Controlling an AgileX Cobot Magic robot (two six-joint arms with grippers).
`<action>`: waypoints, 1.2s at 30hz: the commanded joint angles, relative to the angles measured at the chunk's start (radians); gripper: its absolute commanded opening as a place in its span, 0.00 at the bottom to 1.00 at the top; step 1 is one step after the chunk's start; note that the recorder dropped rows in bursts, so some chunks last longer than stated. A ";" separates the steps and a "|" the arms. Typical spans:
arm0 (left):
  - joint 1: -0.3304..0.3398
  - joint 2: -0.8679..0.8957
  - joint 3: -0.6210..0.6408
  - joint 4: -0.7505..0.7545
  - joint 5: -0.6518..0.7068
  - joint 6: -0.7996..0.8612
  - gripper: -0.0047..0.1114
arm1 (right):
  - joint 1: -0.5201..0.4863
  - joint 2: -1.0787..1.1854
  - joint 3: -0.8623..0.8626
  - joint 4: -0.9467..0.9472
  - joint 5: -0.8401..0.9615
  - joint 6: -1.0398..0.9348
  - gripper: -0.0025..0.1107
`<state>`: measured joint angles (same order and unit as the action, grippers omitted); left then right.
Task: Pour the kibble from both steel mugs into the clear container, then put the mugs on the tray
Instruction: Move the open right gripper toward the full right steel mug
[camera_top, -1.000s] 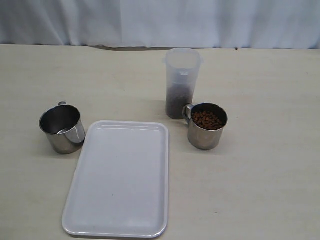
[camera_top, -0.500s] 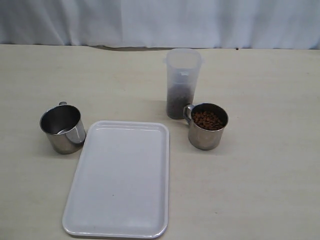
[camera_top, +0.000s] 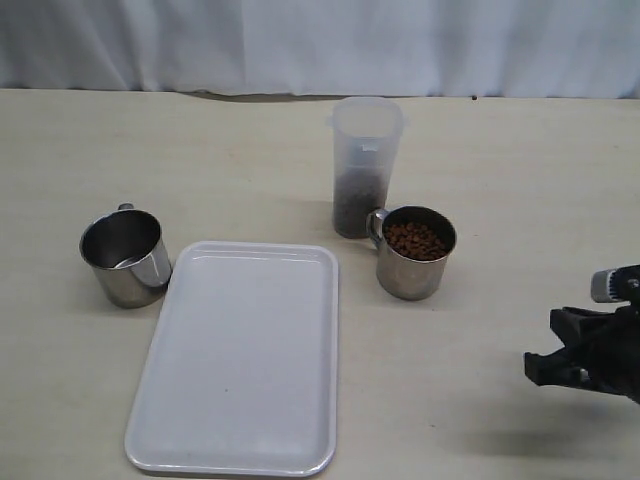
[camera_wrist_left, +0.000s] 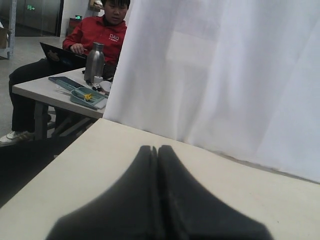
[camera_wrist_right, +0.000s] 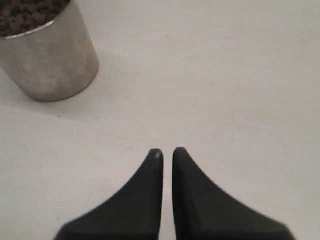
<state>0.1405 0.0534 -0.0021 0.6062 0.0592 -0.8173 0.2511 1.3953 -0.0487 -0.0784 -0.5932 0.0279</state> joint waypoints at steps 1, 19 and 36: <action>-0.004 -0.003 0.002 0.014 -0.015 0.001 0.04 | -0.006 0.150 -0.064 -0.004 -0.053 -0.028 0.07; -0.004 -0.003 0.002 0.014 -0.015 0.001 0.04 | -0.215 0.169 -0.038 -0.379 -0.344 0.069 0.07; -0.004 -0.003 0.002 0.014 -0.008 0.001 0.04 | -0.213 0.446 -0.133 -0.602 -0.455 0.016 0.07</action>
<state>0.1405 0.0526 -0.0021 0.6177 0.0593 -0.8173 0.0443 1.7925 -0.1554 -0.6541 -1.0258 0.0476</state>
